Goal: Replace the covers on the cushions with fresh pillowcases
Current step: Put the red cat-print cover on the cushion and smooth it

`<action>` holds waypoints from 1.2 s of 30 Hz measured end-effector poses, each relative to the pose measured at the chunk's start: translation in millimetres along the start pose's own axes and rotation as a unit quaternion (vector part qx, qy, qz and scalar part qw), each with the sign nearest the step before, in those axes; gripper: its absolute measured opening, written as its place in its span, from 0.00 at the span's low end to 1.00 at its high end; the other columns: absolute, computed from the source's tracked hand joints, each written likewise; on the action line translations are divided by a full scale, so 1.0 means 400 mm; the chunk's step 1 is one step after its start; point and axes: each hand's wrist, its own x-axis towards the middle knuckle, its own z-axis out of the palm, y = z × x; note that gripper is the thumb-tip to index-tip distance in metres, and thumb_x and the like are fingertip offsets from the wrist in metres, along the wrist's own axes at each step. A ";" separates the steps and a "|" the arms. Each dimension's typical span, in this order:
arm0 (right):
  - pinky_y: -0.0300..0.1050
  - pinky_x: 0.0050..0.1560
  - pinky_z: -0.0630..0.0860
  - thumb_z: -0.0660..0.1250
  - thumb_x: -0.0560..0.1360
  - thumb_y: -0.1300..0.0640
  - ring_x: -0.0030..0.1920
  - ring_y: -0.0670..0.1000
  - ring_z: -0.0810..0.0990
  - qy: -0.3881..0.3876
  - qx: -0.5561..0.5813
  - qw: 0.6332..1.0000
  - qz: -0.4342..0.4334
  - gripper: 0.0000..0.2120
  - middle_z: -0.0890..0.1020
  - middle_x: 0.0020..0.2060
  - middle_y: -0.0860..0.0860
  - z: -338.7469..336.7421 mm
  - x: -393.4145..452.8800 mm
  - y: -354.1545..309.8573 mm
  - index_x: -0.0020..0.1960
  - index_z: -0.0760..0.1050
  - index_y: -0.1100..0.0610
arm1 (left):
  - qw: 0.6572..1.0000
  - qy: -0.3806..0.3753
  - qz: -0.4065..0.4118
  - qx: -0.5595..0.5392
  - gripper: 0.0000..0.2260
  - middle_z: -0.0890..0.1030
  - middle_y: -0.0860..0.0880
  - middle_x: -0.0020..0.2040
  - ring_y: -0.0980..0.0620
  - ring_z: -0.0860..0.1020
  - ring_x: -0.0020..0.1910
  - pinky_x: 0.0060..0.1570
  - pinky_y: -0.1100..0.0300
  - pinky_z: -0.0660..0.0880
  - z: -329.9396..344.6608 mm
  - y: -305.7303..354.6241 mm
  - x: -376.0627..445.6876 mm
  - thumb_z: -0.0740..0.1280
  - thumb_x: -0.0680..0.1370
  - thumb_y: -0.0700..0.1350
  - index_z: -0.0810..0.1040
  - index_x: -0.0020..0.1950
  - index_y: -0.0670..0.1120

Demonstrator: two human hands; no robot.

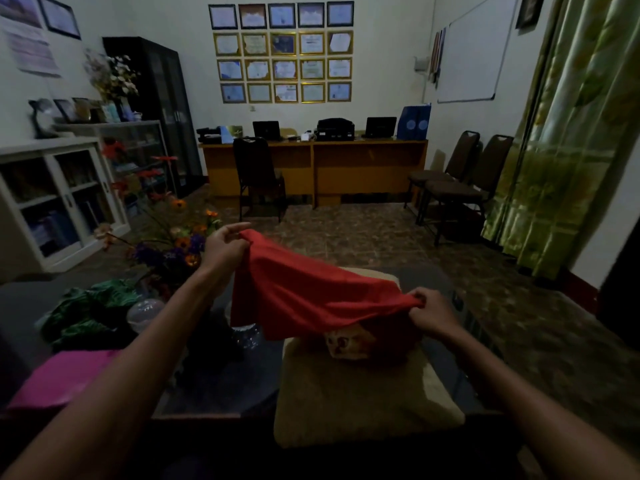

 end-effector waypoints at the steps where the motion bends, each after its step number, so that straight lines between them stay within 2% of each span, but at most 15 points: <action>1: 0.42 0.35 0.73 0.63 0.74 0.66 0.38 0.47 0.81 -0.006 0.005 1.000 -0.016 0.13 0.84 0.40 0.49 -0.005 -0.001 -0.008 0.44 0.79 0.49 | 1.000 0.011 0.002 0.018 0.16 0.81 0.48 0.49 0.53 0.75 0.33 0.23 0.67 0.71 -0.002 -0.009 -0.002 0.63 0.79 0.32 0.76 0.64 0.46; 3: 0.42 0.35 0.73 0.63 0.75 0.65 0.38 0.47 0.81 -0.019 0.021 0.998 -0.054 0.15 0.83 0.37 0.46 -0.018 -0.002 -0.040 0.41 0.79 0.46 | 0.998 0.017 -0.005 0.059 0.15 0.80 0.48 0.49 0.53 0.76 0.35 0.25 0.65 0.72 -0.017 -0.028 0.008 0.64 0.79 0.35 0.77 0.65 0.45; 5: 0.46 0.38 0.74 0.64 0.75 0.64 0.39 0.49 0.82 -0.009 0.045 0.994 -0.102 0.14 0.85 0.38 0.47 -0.035 -0.008 -0.090 0.41 0.82 0.47 | 0.986 -0.024 -0.026 0.162 0.15 0.79 0.46 0.55 0.50 0.79 0.45 0.36 0.59 0.76 -0.039 -0.040 0.013 0.67 0.80 0.40 0.74 0.67 0.44; 7: 0.46 0.42 0.77 0.67 0.76 0.60 0.43 0.49 0.83 -0.016 0.054 0.987 -0.150 0.09 0.86 0.41 0.47 -0.050 -0.027 -0.150 0.45 0.84 0.50 | 0.936 -0.092 -0.043 0.336 0.19 0.76 0.45 0.58 0.47 0.79 0.52 0.45 0.54 0.77 -0.050 -0.043 0.005 0.69 0.79 0.49 0.71 0.67 0.43; 9: 0.43 0.41 0.78 0.68 0.76 0.56 0.43 0.43 0.83 -0.035 0.022 0.980 -0.197 0.07 0.85 0.42 0.43 -0.057 -0.054 -0.210 0.48 0.85 0.48 | 0.862 -0.124 -0.036 0.490 0.23 0.76 0.47 0.55 0.46 0.78 0.53 0.46 0.55 0.75 -0.043 -0.036 -0.019 0.68 0.78 0.59 0.71 0.62 0.43; 12: 0.30 0.33 0.71 0.69 0.75 0.57 0.37 0.36 0.80 -0.058 0.022 0.963 -0.262 0.09 0.83 0.37 0.39 -0.045 -0.089 -0.278 0.44 0.83 0.44 | 0.812 -0.133 -0.038 0.566 0.29 0.78 0.47 0.43 0.47 0.79 0.43 0.37 0.57 0.73 -0.029 -0.016 -0.061 0.65 0.74 0.71 0.76 0.50 0.44; 16: 0.32 0.28 0.67 0.67 0.76 0.62 0.29 0.40 0.75 -0.042 0.052 0.956 -0.285 0.08 0.80 0.31 0.44 -0.034 -0.094 -0.315 0.41 0.82 0.55 | 0.751 -0.096 -0.033 0.652 0.43 0.78 0.47 0.47 0.42 0.80 0.50 0.53 0.48 0.79 -0.055 0.016 -0.129 0.58 0.63 0.82 0.76 0.54 0.44; 18: 0.35 0.29 0.69 0.67 0.77 0.60 0.29 0.45 0.75 -0.032 0.094 0.953 -0.286 0.07 0.82 0.34 0.51 -0.041 -0.085 -0.335 0.43 0.82 0.58 | 0.795 -0.087 0.009 0.601 0.52 0.78 0.46 0.50 0.43 0.80 0.52 0.53 0.47 0.80 -0.060 0.037 -0.150 0.56 0.58 0.84 0.75 0.62 0.43; 20: 0.42 0.33 0.74 0.67 0.79 0.58 0.33 0.51 0.78 -0.027 0.130 0.948 -0.288 0.07 0.83 0.37 0.55 -0.047 -0.075 -0.364 0.44 0.81 0.58 | 0.882 -0.144 0.020 0.448 0.49 0.77 0.49 0.60 0.48 0.78 0.57 0.54 0.51 0.78 -0.032 0.071 -0.190 0.63 0.61 0.79 0.68 0.71 0.47; 21: 0.45 0.35 0.76 0.68 0.79 0.58 0.36 0.53 0.80 -0.030 0.135 0.946 -0.292 0.06 0.83 0.38 0.55 -0.047 -0.072 -0.381 0.44 0.81 0.56 | 0.907 -0.180 0.031 0.381 0.47 0.75 0.53 0.62 0.52 0.76 0.59 0.55 0.54 0.77 -0.004 0.090 -0.218 0.67 0.62 0.76 0.65 0.73 0.51; 24: 0.46 0.39 0.79 0.68 0.79 0.57 0.39 0.49 0.82 -0.033 0.121 0.947 -0.296 0.04 0.84 0.39 0.50 -0.039 -0.067 -0.421 0.46 0.81 0.51 | 0.907 -0.184 0.122 0.360 0.43 0.73 0.59 0.59 0.57 0.74 0.57 0.56 0.59 0.77 0.066 0.052 -0.254 0.77 0.65 0.67 0.63 0.72 0.53; 27: 0.44 0.44 0.81 0.72 0.77 0.56 0.42 0.45 0.83 -0.065 0.092 0.956 -0.271 0.02 0.84 0.41 0.47 -0.043 -0.059 -0.411 0.47 0.81 0.50 | 0.916 -0.119 0.158 0.349 0.26 0.78 0.56 0.48 0.59 0.79 0.45 0.40 0.65 0.79 0.066 0.006 -0.234 0.76 0.72 0.46 0.71 0.66 0.47; 29: 0.47 0.49 0.83 0.77 0.73 0.53 0.45 0.45 0.84 -0.108 0.054 0.963 -0.241 0.07 0.85 0.45 0.47 -0.065 -0.054 -0.380 0.50 0.81 0.48 | 0.927 -0.099 0.149 0.331 0.20 0.77 0.57 0.45 0.62 0.77 0.41 0.32 0.70 0.75 0.034 0.018 -0.217 0.74 0.73 0.38 0.75 0.63 0.45; 33: 0.44 0.47 0.80 0.80 0.65 0.40 0.49 0.44 0.83 -0.208 -0.023 0.961 -0.178 0.23 0.84 0.49 0.45 -0.104 -0.065 -0.346 0.56 0.81 0.47 | 0.909 -0.109 0.167 0.365 0.16 0.79 0.52 0.49 0.59 0.78 0.46 0.37 0.70 0.74 -0.036 0.086 -0.189 0.73 0.74 0.37 0.77 0.60 0.45; 36: 0.42 0.43 0.82 0.79 0.66 0.40 0.43 0.43 0.85 -0.271 -0.058 0.948 -0.156 0.23 0.86 0.46 0.46 -0.099 -0.087 -0.346 0.56 0.82 0.49 | 0.885 -0.104 0.220 0.397 0.14 0.80 0.52 0.50 0.57 0.79 0.47 0.40 0.71 0.74 -0.070 0.150 -0.173 0.73 0.74 0.33 0.80 0.58 0.44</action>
